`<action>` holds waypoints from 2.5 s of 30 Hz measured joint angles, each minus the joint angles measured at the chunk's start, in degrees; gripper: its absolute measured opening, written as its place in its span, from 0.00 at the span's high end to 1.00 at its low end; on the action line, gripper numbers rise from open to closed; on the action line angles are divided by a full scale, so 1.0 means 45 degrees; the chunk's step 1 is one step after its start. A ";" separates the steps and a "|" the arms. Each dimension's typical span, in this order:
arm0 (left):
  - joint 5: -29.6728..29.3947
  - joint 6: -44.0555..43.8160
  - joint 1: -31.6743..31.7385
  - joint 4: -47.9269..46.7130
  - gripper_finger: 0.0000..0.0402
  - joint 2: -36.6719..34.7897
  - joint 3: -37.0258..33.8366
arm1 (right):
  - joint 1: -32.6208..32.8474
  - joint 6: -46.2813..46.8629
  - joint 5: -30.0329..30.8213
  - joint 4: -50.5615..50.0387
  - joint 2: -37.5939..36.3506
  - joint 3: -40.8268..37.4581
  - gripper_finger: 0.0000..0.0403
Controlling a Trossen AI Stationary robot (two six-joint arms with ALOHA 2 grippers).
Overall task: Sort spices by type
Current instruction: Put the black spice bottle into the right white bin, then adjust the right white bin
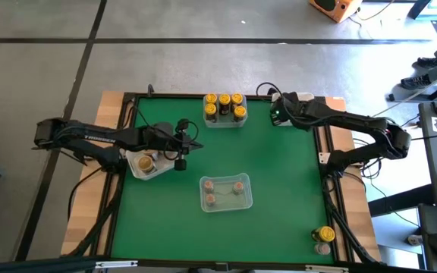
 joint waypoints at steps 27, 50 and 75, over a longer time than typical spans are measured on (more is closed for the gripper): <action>0.0005 0.0091 -0.0004 0.0040 0.99 0.0010 0.0000 | -0.0550 0.0126 -0.1252 0.6205 0.0856 -0.3452 0.50; 0.0010 0.0043 -0.0009 -0.0009 0.99 0.0015 0.0000 | -0.0535 -0.0447 -0.1237 0.6419 0.0952 -0.3500 0.15; 0.0015 0.0001 -0.0009 -0.0062 0.99 0.0017 0.0000 | -0.0481 -0.1426 -0.1093 0.4214 0.0947 -0.1536 0.15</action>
